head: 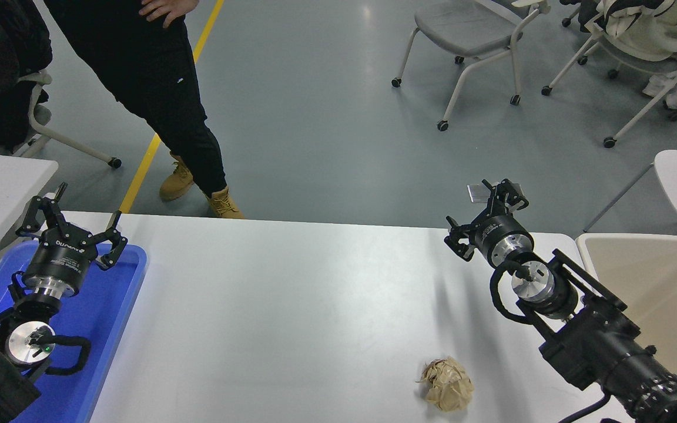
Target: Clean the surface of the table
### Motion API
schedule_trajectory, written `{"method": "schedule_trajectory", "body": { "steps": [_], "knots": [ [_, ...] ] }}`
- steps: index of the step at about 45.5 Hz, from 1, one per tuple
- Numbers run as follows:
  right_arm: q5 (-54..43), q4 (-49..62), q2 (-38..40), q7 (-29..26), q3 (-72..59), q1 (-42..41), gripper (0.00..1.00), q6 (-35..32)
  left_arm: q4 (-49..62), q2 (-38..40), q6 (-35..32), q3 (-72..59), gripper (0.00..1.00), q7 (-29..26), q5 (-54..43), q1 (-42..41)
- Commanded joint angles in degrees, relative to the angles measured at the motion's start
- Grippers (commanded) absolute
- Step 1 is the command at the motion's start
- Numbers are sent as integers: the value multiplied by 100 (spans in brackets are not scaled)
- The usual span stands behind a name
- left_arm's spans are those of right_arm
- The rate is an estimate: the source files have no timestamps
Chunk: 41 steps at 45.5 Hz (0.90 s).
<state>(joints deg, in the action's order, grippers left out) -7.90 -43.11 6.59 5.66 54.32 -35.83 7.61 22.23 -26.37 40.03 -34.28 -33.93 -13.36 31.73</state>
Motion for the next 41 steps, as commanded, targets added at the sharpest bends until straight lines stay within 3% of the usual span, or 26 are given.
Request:
{"method": "schedule_trajectory", "body": {
  "steps": [1, 24, 41],
  "knots": [
    [8, -171, 422, -39, -808, -2, 100, -216, 1, 0, 5, 0, 100, 0, 0, 0],
    [-62, -1559, 1757, 23, -1485, 235, 100, -128, 1, 0, -4, 0, 100, 0, 0, 0],
    [-2040, -3422, 3401, 5, -4007, -90, 100, -84, 1, 0, 5, 0, 100, 0, 0, 0]
  ]
}}
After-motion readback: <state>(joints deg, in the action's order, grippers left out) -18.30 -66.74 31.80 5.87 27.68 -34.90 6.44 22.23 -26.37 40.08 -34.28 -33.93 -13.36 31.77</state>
